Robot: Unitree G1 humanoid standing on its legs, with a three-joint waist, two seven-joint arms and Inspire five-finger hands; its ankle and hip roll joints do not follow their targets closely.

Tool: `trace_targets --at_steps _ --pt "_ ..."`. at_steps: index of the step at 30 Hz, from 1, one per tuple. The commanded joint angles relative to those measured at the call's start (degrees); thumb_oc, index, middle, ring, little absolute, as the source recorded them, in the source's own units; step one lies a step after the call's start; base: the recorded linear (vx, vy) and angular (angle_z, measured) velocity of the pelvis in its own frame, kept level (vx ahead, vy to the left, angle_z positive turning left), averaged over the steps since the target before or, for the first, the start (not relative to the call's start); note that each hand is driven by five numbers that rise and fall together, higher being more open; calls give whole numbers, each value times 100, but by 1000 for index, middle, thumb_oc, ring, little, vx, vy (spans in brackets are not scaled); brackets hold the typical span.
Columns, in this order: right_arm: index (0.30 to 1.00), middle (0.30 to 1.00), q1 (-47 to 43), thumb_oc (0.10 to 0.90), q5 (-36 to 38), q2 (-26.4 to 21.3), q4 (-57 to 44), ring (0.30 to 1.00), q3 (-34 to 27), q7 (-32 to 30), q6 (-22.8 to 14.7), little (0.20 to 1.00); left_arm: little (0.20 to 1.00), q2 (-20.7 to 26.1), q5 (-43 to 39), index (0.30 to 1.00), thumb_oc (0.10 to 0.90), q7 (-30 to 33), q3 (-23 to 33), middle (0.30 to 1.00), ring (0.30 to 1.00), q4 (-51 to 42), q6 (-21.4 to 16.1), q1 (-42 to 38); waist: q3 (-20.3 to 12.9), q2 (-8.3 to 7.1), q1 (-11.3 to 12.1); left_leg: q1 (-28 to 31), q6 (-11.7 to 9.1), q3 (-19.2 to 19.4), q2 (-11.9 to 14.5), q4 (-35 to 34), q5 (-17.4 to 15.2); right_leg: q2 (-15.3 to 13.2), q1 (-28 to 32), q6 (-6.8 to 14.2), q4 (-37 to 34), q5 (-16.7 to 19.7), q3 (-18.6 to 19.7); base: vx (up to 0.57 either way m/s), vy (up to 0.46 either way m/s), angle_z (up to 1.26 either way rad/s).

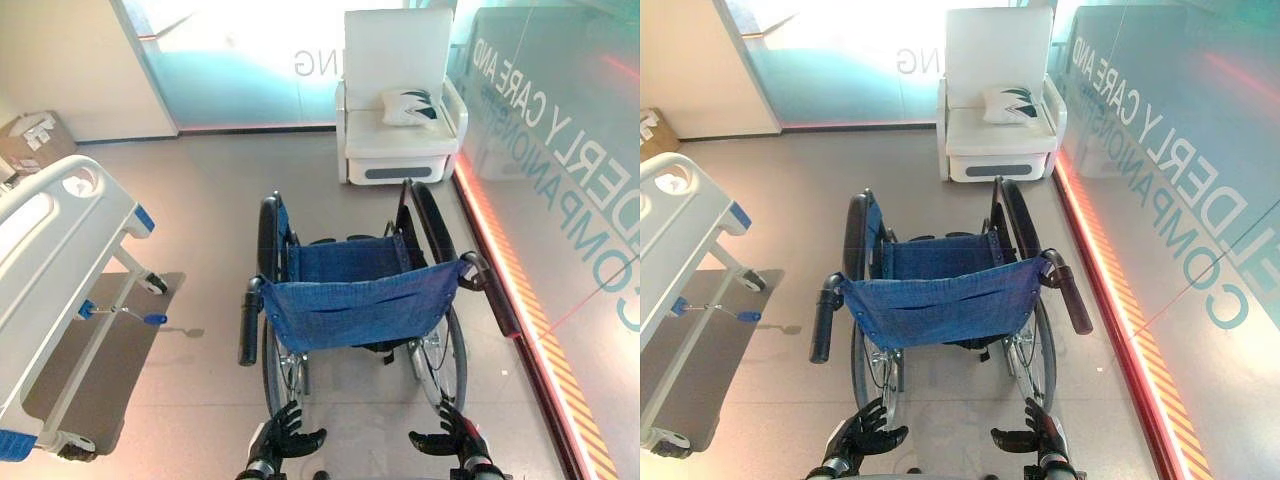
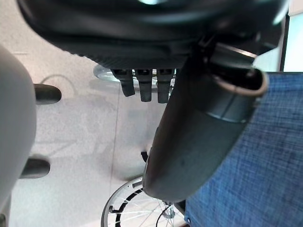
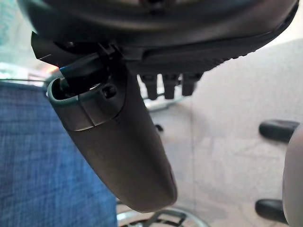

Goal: Push the wheelchair next to the bed

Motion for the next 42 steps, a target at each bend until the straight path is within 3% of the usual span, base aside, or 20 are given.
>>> trace_targets --at_steps 1,7,15,22,25,30,33,38,42 --pt "900 900 -194 800 14 -4 -205 900 251 -217 -341 900 900 -76 253 900 800 220 40 900 900 8 -495 -402 96 -58 -10 88 132 -126 -276 24 -359 22 -109 -52 127 167 52 0 0 0" --pt "900 900 -209 800 83 -12 -177 900 226 -129 -223 900 900 -54 69 900 800 -278 23 900 900 -203 -264 -375 113 -35 24 85 117 -152 -282 27 -353 8 -92 -49 114 182 18 -24 -5 1" --pt "900 900 -196 800 340 14 -222 900 172 -184 -300 900 900 -69 67 900 800 -226 -37 900 900 -123 -290 -351 78 0 -3 99 121 -140 -292 19 -346 -3 -92 -55 114 184 4 0 0 0" --pt "900 900 -172 800 712 34 -246 900 100 148 -273 900 900 -103 102 900 800 -122 5 900 900 -111 -225 -349 88 26 2 97 137 -137 -321 19 -338 -32 -86 -57 96 202 -17 1 4 0" --pt "900 900 -198 800 1094 -32 -491 900 -3 156 -201 900 900 -59 -317 900 800 87 200 900 900 -246 -179 -362 78 11 20 121 134 -169 -333 19 -338 -35 -50 -47 74 221 -21 0 0 0" --pt "900 900 -177 800 1474 -459 -1751 900 -513 -169 60 900 900 334 -656 900 800 584 965 900 900 -1312 23 -360 38 -71 52 151 138 -150 -308 19 -358 -23 -8 -39 26 241 -8 16 -51 0" --pt "900 900 -111 800 1551 -837 -2476 900 -930 -365 -8 900 900 658 -761 900 800 872 1295 900 900 -2118 -135 -343 30 -110 53 165 147 -124 -298 19 -366 -6 -11 -43 24 256 21 -17 -39 0" --pt "900 900 -411 800 1159 -1568 -2643 900 -1490 -681 7 900 900 1125 -353 900 800 1400 1518 900 900 -2559 -208 -553 -2 -106 32 231 129 -113 -294 19 -393 19 46 -41 -5 270 41 -5 -7 0" --pt "900 900 -842 800 1441 -2228 -2795 900 -1888 -788 248 900 900 1472 -314 900 800 1728 1788 900 900 -2676 -181 -791 -67 -86 39 278 97 -126 -292 19 -437 5 119 -45 -60 244 42 0 0 0"
